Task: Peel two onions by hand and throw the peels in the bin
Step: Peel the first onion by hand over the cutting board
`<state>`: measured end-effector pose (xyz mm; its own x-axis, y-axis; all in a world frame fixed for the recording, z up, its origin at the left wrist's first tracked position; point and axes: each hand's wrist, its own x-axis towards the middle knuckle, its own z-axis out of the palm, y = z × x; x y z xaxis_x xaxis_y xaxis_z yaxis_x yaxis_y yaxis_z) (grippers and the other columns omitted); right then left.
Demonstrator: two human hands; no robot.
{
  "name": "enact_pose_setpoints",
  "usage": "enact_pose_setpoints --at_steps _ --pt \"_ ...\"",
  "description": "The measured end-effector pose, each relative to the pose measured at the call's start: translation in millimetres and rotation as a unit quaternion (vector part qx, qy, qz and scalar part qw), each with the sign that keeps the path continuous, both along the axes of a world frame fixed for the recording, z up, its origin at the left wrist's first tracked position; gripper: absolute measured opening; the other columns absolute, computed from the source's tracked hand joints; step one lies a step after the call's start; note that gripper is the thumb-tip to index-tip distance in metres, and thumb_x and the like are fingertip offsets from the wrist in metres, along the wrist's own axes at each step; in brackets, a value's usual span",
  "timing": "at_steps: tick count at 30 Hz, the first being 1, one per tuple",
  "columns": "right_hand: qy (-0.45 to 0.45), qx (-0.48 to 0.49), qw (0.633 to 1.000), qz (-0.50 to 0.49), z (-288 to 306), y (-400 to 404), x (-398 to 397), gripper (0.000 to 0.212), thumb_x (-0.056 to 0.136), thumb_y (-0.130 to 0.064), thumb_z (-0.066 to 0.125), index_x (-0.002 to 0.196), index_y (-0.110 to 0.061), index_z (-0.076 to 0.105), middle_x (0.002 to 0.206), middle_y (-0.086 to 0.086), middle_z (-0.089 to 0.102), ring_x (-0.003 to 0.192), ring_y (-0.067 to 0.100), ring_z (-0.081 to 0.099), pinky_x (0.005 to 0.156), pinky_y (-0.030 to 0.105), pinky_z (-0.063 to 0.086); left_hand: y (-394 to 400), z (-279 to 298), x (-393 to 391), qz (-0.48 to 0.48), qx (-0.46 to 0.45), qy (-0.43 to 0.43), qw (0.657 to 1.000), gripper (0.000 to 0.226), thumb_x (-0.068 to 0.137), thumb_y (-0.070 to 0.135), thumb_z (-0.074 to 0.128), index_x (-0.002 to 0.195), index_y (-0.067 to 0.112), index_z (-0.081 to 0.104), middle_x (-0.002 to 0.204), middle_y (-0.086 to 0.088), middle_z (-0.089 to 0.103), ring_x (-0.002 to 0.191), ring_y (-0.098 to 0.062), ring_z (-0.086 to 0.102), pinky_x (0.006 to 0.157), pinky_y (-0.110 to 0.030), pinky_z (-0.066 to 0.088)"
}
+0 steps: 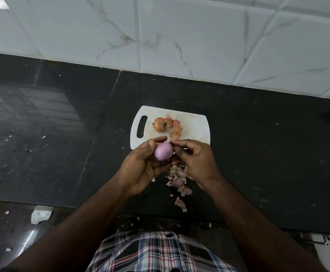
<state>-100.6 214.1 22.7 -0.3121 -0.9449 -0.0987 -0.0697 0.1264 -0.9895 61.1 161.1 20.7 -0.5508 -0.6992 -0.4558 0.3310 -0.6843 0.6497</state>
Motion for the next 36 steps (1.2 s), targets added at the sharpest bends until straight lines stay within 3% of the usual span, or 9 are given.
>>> enact_pose_setpoints --at_steps 3,6,10,19,24,26,30,34,36 --pt "0.04 -0.012 0.999 -0.008 -2 0 5 0.024 0.085 -0.018 0.077 0.103 -0.033 0.076 0.102 -0.003 0.076 0.088 0.02 0.074 0.081 0.044 0.061 -2 -1 1 -0.006 0.009 0.011 1.0 0.037 0.103 0.028 0.043 0.131 0.009 0.06 0.125 -0.018 0.068 0.104 -0.03 0.07 0.092 -0.047 0.058" --pt "0.101 -0.054 0.993 -0.032 -2 0 9 0.021 0.082 -0.012 0.079 0.099 -0.024 0.078 0.096 -0.003 0.075 0.091 0.016 0.072 0.082 0.047 0.06 -3 1 1 -0.02 0.009 0.022 1.0 0.045 0.094 0.027 0.056 0.133 0.006 0.058 0.12 -0.016 0.068 0.1 -0.025 0.07 0.097 -0.046 0.054" --pt "0.128 -0.053 0.99 -0.032 4 2 12 0.019 0.085 -0.005 0.073 0.097 -0.02 0.077 0.092 -0.005 0.075 0.088 0.01 0.071 0.082 0.038 0.06 -6 3 0 -0.008 0.005 0.046 0.999 0.045 0.087 0.009 0.061 0.131 0.001 0.058 0.115 -0.018 0.07 0.1 -0.027 0.071 0.097 -0.043 0.055" --pt "0.113 0.012 0.993 -0.028 5 0 13 0.028 0.096 -0.001 0.056 0.097 -0.025 0.07 0.092 -0.005 0.072 0.073 0.004 0.066 0.066 0.018 0.053 -6 -3 4 -0.003 0.031 0.059 0.998 0.042 0.09 0.009 0.054 0.131 0.002 0.058 0.127 -0.022 0.065 0.107 -0.033 0.069 0.089 -0.039 0.06" --pt "0.136 0.075 0.987 -0.044 4 2 1 0.019 0.1 -0.012 0.055 0.1 -0.018 0.073 0.09 -0.002 0.073 0.068 0.007 0.069 0.064 0.031 0.058 -6 -6 7 -0.006 0.035 0.075 0.997 0.042 0.093 0.009 0.05 0.134 0.003 0.056 0.132 -0.022 0.064 0.116 -0.043 0.064 0.096 -0.047 0.055" --pt "0.202 0.1 0.974 -0.011 5 6 -5 0.019 0.098 -0.028 0.059 0.098 -0.018 0.075 0.091 -0.002 0.075 0.08 0.013 0.071 0.077 0.041 0.059 -6 -5 7 -0.006 0.038 0.073 0.997 0.042 0.092 0.008 0.05 0.134 0.004 0.056 0.132 -0.021 0.064 0.117 -0.044 0.064 0.094 -0.049 0.057" --pt "0.23 0.082 0.969 0.034 18 9 -6 0.043 0.086 -0.046 0.07 0.122 -0.023 0.07 0.134 -0.008 0.063 0.122 0.007 0.057 0.104 0.031 0.046 -7 -3 6 -0.018 0.031 0.065 0.997 0.043 0.091 0.009 0.051 0.133 0.004 0.057 0.133 -0.018 0.065 0.115 -0.036 0.067 0.092 -0.045 0.058" --pt "0.193 0.032 0.98 0.033 18 7 8 0.06 0.072 -0.058 0.075 0.121 -0.024 0.07 0.116 -0.01 0.069 0.1 0.004 0.066 0.089 0.032 0.056 -3 -2 1 -0.038 -0.01 0.052 0.998 0.044 0.091 0.008 0.054 0.134 0.002 0.056 0.125 -0.021 0.067 0.103 -0.026 0.071 0.082 -0.034 0.06" --pt "0.153 0.011 0.988 0.005 13 5 10 0.049 0.073 -0.044 0.081 0.114 -0.018 0.074 0.107 -0.006 0.072 0.096 0.008 0.069 0.089 0.034 0.057 -3 -3 0 -0.038 -0.037 0.04 0.998 0.041 0.09 0.005 0.059 0.131 0.001 0.058 0.12 -0.019 0.069 0.096 -0.023 0.072 0.079 -0.032 0.061"
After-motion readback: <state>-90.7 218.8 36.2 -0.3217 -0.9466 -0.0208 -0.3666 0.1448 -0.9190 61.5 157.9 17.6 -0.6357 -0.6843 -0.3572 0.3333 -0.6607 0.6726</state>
